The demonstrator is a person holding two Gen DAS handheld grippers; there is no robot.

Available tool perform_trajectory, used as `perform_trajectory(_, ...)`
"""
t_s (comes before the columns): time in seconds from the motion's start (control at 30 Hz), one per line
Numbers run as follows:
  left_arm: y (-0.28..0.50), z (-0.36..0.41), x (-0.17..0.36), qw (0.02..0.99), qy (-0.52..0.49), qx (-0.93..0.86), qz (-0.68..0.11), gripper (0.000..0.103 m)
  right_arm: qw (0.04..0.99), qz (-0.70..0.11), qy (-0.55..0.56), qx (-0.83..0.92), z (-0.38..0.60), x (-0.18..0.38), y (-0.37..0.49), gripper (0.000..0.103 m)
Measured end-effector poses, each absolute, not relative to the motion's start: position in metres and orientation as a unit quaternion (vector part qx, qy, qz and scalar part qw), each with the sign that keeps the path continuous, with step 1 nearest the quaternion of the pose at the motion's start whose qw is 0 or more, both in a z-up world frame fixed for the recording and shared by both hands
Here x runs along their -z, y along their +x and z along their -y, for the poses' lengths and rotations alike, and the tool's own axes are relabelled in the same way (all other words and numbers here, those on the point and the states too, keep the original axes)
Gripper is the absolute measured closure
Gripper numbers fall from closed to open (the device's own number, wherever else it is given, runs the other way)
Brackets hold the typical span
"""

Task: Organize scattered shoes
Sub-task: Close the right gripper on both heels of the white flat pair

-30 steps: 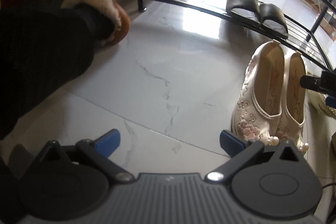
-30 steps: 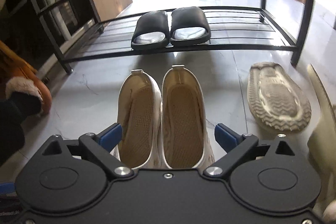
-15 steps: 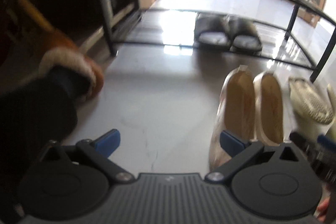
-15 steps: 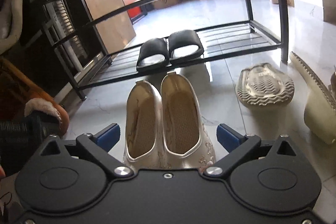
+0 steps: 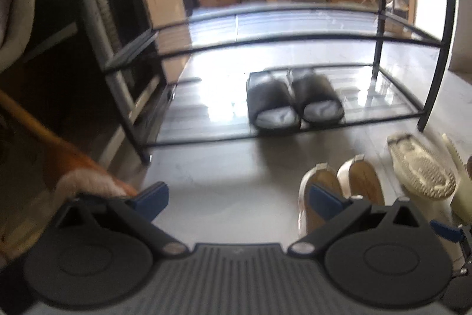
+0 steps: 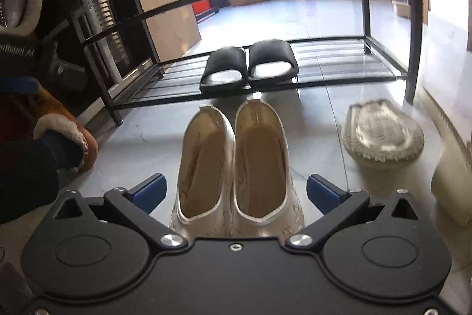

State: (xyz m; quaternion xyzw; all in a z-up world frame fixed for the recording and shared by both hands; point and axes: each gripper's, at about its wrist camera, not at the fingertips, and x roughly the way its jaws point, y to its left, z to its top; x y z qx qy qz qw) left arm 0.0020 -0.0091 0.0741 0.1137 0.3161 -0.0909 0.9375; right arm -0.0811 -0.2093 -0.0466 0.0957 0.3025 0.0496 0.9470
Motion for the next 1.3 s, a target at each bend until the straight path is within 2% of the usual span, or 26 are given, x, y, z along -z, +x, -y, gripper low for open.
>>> perform_trajectory(0.13, 0.006, 0.010, -0.069, 0.945, 0.103, 0.081, -0.301, 0.001, 0.943, -0.316, 0.095, -0.049, 0.208, 0.043, -0.060, 0.000)
perform_trajectory(0.23, 0.016, 0.008, -0.058, 0.927, 0.069, 0.050, -0.365, 0.001, 0.943, -0.320, 0.079, -0.036, 0.205, 0.045, -0.042, 0.000)
perform_trajectory(0.3, 0.016, 0.006, -0.054, 0.923, 0.063, 0.038, -0.377, 0.001, 0.943, -0.324, 0.071, -0.037, 0.203, 0.051, -0.030, 0.005)
perform_trajectory(0.37, 0.018, 0.001, -0.049, 0.914, 0.056, 0.017, -0.402, 0.001, 0.941, -0.330, 0.052, -0.049, 0.198, 0.056, -0.019, 0.024)
perform_trajectory(0.53, 0.026, -0.007, -0.042, 0.901, 0.033, -0.011, -0.432, 0.001, 0.933, -0.353, -0.004, -0.073, 0.180, 0.069, 0.002, 0.042)
perform_trajectory(0.87, 0.026, -0.017, -0.032, 0.890, 0.031, -0.039, -0.453, 0.001, 0.926, -0.378, 0.001, -0.028, 0.181, 0.080, 0.041, 0.043)
perform_trajectory(0.97, 0.024, -0.018, -0.035, 0.898, 0.038, -0.043, -0.436, 0.001, 0.921, -0.389, 0.005, -0.021, 0.182, 0.085, 0.055, 0.050)
perform_trajectory(1.3, 0.028, -0.028, -0.035, 0.899, 0.039, -0.052, -0.433, 0.001, 0.911, -0.413, -0.003, 0.002, 0.175, 0.094, 0.088, 0.052)
